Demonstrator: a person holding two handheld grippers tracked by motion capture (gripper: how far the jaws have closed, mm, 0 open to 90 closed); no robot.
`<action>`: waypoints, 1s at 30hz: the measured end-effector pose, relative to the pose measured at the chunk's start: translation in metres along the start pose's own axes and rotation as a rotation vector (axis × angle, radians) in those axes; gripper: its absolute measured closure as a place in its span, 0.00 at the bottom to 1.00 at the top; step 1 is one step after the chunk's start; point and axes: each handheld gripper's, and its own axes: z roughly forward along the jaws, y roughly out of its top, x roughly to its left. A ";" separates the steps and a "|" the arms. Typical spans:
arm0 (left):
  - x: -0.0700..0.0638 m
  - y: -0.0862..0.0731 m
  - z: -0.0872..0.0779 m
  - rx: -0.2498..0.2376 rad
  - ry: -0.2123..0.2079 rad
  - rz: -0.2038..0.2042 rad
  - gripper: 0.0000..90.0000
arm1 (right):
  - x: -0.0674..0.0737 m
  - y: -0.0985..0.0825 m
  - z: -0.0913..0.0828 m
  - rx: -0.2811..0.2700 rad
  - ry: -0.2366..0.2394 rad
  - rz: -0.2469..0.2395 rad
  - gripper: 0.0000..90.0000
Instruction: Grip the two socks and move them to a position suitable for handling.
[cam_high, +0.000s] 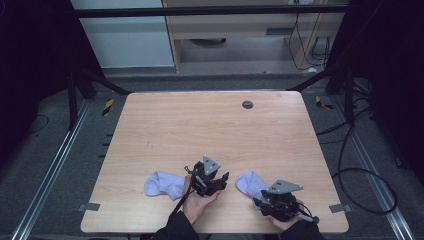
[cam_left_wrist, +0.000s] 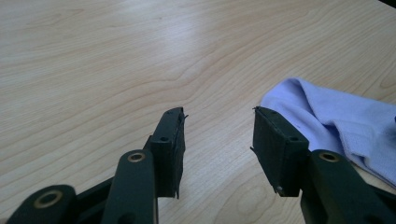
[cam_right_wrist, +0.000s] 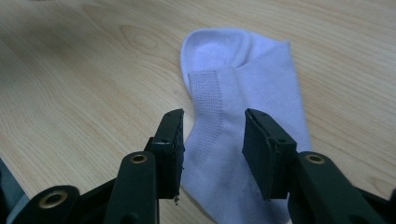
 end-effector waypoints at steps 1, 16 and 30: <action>-0.002 0.000 0.002 -0.003 -0.003 0.000 0.59 | 0.000 -0.001 0.001 0.010 -0.001 -0.003 0.66; -0.023 0.001 0.024 0.022 -0.050 0.003 0.61 | 0.003 -0.003 0.003 0.044 0.033 0.001 0.76; -0.029 -0.003 0.039 0.079 -0.060 0.005 0.75 | 0.003 -0.004 0.006 0.077 0.050 0.005 0.87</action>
